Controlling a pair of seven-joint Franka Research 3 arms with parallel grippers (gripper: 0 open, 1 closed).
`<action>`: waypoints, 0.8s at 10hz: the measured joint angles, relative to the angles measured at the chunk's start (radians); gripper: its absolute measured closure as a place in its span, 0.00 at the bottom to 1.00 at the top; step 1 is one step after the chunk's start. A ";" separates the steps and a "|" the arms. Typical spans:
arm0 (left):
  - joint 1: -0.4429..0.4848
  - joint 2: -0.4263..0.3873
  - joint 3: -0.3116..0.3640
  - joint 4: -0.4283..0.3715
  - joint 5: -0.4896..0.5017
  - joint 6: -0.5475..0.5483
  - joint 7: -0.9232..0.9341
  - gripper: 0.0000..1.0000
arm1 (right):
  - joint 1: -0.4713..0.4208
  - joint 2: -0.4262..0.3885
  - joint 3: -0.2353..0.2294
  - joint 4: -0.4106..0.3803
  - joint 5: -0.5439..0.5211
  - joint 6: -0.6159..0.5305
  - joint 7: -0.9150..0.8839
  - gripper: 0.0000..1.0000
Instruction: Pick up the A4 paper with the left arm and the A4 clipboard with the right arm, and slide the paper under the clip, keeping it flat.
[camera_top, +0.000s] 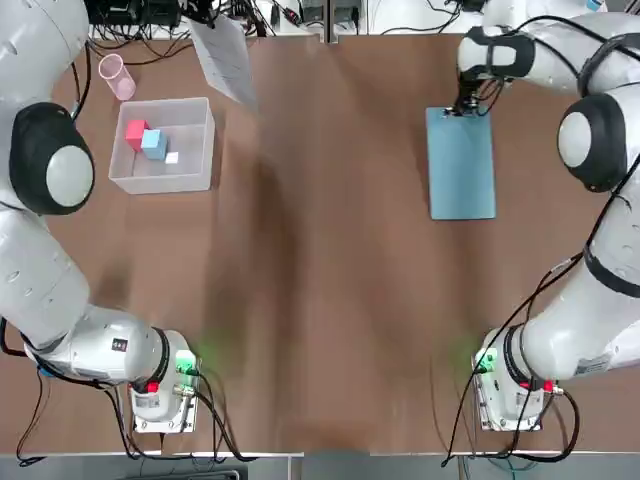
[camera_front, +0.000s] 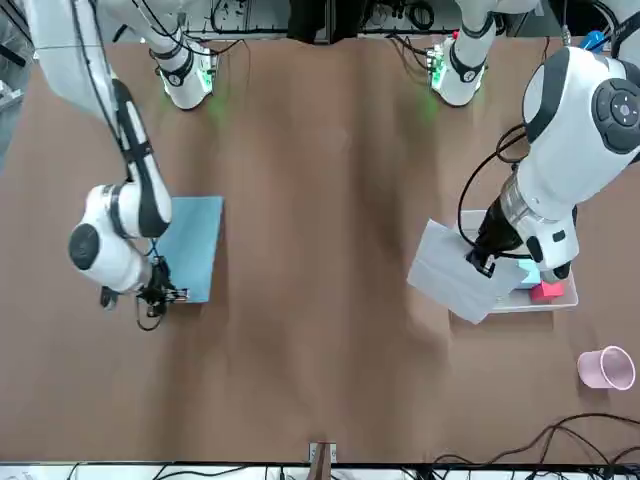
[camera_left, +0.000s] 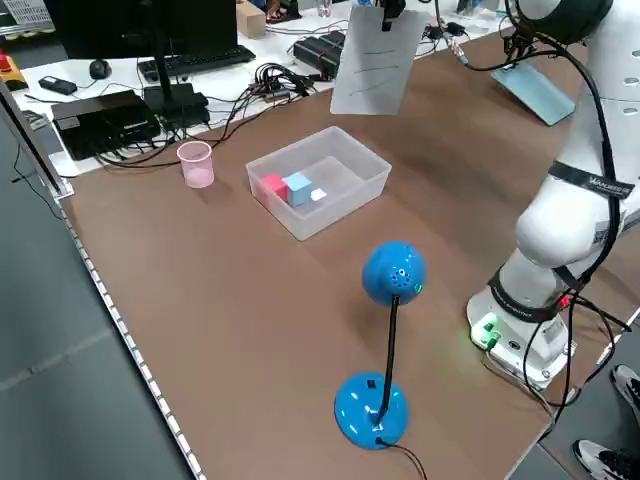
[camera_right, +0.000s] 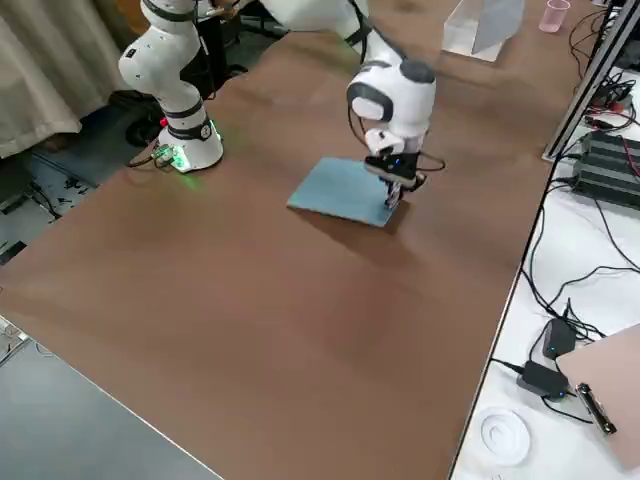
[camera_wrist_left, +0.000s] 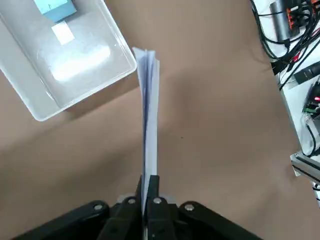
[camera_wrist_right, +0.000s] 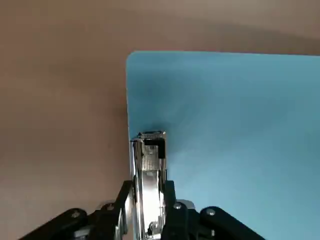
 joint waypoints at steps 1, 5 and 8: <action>0.000 0.000 0.000 0.000 0.000 0.000 0.000 0.99 | 0.062 0.011 0.002 0.022 0.000 0.000 0.103 0.70; 0.001 0.000 0.001 0.000 0.000 0.000 0.002 0.99 | 0.263 0.141 0.005 0.214 0.068 -0.048 0.323 0.70; 0.002 0.000 0.001 0.001 0.000 0.000 0.002 0.99 | 0.378 0.260 0.005 0.398 0.094 -0.072 0.336 0.70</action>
